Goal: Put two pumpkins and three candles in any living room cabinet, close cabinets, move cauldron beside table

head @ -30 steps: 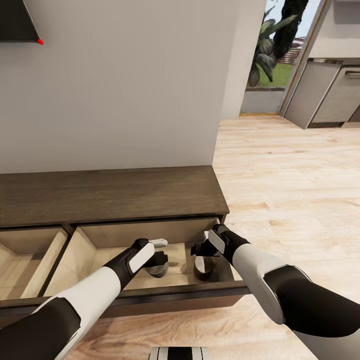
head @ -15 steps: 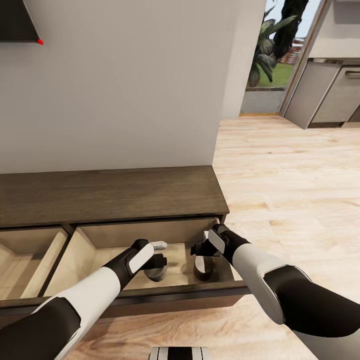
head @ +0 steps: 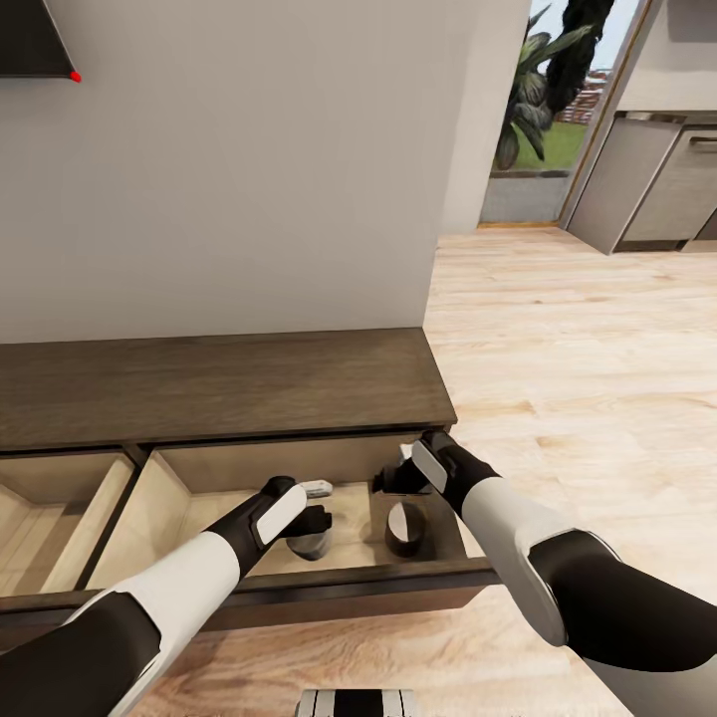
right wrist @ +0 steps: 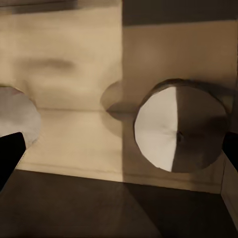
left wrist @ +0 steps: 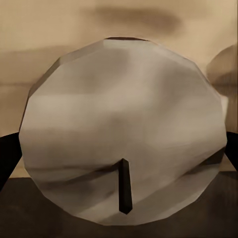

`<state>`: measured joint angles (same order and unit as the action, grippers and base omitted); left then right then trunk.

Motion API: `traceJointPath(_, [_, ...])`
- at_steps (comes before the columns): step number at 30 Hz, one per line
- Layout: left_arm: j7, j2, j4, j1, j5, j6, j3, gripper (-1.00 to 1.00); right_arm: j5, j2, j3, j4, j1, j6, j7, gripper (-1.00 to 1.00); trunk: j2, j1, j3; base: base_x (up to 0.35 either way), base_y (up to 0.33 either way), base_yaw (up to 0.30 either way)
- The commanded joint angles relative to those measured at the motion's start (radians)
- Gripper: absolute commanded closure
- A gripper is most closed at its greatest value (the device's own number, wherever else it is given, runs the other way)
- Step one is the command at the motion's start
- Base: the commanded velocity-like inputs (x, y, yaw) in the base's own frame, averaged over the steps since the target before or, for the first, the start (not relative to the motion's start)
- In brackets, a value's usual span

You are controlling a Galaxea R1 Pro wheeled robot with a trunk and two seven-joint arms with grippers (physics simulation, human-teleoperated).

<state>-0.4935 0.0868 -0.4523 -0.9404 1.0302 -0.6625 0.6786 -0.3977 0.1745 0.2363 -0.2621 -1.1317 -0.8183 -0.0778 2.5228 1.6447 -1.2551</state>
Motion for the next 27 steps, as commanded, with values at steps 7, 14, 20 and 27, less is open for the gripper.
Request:
traceJointPath(7, [-0.008,-0.001,-0.002,-0.001,0.004,0.0,0.006,-1.0,-0.016,0.0,0.005,-0.046,0.0,-0.077,-0.01,-1.0,0.001,0.001,-0.012,0.0,0.0,0.0])
traceJointPath(14, [-0.008,-0.001,-0.002,-0.001,0.0,0.007,0.011,-1.0,-0.019,0.0,0.005,-0.051,0.0,-0.101,-0.007,-1.0,0.001,0.002,-0.016,0.0,0.0,0.0])
traceJointPath(20, [-0.008,-0.001,-0.003,-0.001,-0.001,0.014,0.015,-1.0,-0.02,0.0,0.003,-0.088,0.0,-0.103,0.05,-1.0,0.002,0.003,-0.024,0.0,0.0,0.0])
traceJointPath(27, [-0.014,-0.002,-0.003,-0.001,-0.003,0.032,0.018,-1.0,-0.02,0.0,0.004,-0.094,0.0,-0.104,0.069,-1.0,0.002,0.003,-0.024,0.0,0.0,0.0])
